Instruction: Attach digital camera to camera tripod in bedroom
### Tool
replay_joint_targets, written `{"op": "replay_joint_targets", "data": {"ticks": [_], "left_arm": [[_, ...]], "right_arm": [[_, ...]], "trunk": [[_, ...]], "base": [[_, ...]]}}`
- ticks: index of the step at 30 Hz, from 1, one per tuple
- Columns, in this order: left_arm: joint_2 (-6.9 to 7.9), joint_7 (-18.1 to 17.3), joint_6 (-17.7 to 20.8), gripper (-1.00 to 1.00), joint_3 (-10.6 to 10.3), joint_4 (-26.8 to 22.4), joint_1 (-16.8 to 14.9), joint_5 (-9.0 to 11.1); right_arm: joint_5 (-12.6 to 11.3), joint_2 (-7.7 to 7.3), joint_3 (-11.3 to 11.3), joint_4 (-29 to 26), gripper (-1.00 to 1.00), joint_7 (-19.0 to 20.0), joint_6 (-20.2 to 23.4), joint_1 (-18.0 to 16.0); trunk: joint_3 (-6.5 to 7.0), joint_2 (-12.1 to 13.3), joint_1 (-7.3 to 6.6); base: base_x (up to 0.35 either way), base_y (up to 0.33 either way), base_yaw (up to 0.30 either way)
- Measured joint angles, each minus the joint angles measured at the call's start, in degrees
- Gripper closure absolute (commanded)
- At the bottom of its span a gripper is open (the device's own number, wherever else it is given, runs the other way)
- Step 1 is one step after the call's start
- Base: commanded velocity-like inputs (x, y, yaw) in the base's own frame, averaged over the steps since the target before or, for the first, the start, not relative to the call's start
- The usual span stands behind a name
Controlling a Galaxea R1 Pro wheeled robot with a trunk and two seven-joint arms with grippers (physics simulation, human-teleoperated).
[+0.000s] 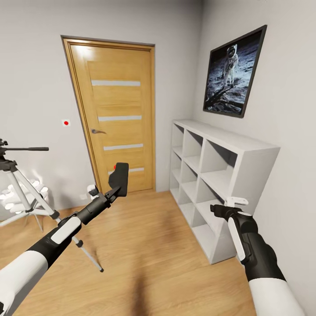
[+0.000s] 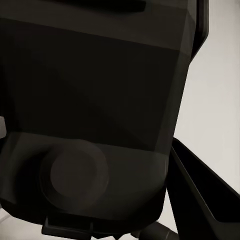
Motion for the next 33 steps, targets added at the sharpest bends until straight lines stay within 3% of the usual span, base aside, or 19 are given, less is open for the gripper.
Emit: {"op": "replay_joint_targets", "data": {"ticks": [33], "left_arm": [[0.04,0.0,0.0,1.00,0.0,0.0,0.0,0.0]], "right_arm": [[0.0,-0.06,0.0,0.0,-1.00,-0.1,0.0,0.0]], "trunk": [[5.95,13.3,-7.26]], "base": [[0.000,0.000,0.000]]}}
